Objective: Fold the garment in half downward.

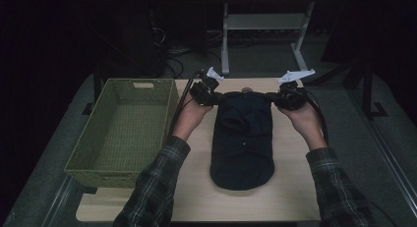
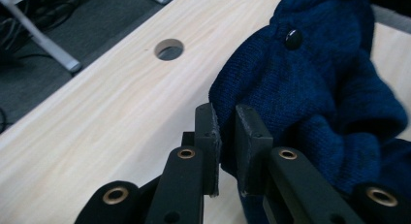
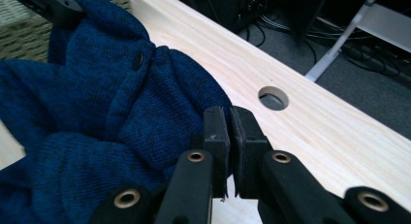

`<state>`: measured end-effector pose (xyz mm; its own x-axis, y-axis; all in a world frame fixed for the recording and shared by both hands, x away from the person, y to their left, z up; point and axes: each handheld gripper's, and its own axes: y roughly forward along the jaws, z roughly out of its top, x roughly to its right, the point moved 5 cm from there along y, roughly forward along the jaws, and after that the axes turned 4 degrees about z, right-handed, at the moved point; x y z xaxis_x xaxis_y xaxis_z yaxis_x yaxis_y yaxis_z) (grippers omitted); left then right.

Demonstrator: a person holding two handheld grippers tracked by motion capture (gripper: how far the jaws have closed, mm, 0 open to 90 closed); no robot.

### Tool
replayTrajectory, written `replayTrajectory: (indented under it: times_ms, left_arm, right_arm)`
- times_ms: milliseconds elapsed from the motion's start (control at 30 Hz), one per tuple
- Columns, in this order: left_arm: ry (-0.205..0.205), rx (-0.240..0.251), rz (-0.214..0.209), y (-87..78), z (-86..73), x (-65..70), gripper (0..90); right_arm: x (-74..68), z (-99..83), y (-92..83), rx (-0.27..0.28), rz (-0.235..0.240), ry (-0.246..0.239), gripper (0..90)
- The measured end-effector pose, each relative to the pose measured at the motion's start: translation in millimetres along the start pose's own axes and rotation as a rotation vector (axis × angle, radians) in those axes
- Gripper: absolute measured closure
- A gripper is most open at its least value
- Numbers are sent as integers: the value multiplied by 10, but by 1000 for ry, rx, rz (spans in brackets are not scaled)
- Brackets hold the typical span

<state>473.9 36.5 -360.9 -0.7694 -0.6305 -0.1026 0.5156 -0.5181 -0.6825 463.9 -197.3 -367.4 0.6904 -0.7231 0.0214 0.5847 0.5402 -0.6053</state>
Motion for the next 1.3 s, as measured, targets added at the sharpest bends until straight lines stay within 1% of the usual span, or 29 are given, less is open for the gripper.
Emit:
replayTrajectory:
  times_ms: [67, 200, 300, 333, 400, 500, 567, 600, 633, 700, 733, 800, 833, 900, 933, 967, 1000, 1100, 1200, 1233, 1300]
  left_arm:
    - [4, 15, -17, -34, -55, 73, 807]
    - [15, 34, -33, -96, -121, 188, 804]
    - [34, 32, -41, -143, -176, 271, 796]
    - [35, 37, -47, -159, -203, 296, 794]
    - [39, 34, -62, -167, -259, 333, 788]
    - [44, 35, -71, -174, -335, 381, 788]
    - [36, 36, -82, -184, -388, 409, 784]
    - [36, 36, -88, -190, -414, 423, 783]
    - [35, 34, -95, -194, -438, 436, 782]
    - [33, 32, -103, -209, -484, 456, 779]
    - [29, 33, -108, -217, -503, 468, 779]
    - [32, 31, -117, -231, -544, 496, 776]
    - [34, 25, -122, -241, -566, 509, 775]
    - [27, 19, -141, -251, -612, 543, 774]
    - [25, 20, -149, -255, -634, 558, 773]
    - [21, 19, -158, -257, -657, 573, 774]
    - [22, 12, -165, -261, -682, 587, 773]
    - [23, 1, -180, -271, -759, 615, 769]
    - [12, -7, -196, -280, -833, 652, 764]
    - [11, -15, -202, -282, -853, 669, 761]
    - [19, -24, -205, -288, -873, 682, 759]
  right_arm:
    - [-51, -71, -24, 0, 9, 3, 854]
    - [-136, -172, -79, 16, 12, -1, 849]
    - [-215, -235, -144, 27, 18, -4, 836]
    - [-243, -261, -164, 31, 24, -8, 833]
    - [-302, -332, -192, 30, 35, -15, 825]
    - [-367, -425, -202, 23, 55, -18, 822]
    - [-408, -480, -209, 21, 66, -25, 819]
    - [-432, -503, -215, 18, 74, -18, 818]
    - [-446, -524, -218, 15, 82, -23, 815]
    - [-484, -556, -232, 14, 96, -16, 814]
    - [-500, -574, -242, 17, 97, -25, 813]
    - [-553, -617, -252, 8, 119, -27, 812]
    - [-567, -632, -257, 4, 121, -29, 812]
    - [-603, -669, -277, 11, 126, -32, 812]
    - [-621, -688, -283, 14, 136, -24, 810]
    - [-629, -711, -288, 12, 142, -29, 809]
    - [-646, -732, -292, 10, 150, -22, 807]
    - [-703, -796, -304, 12, 165, -29, 805]
    - [-775, -852, -320, 4, 190, -24, 803]
    - [-790, -868, -325, 8, 190, -30, 802]
    - [-817, -904, -334, 9, 200, -31, 801]
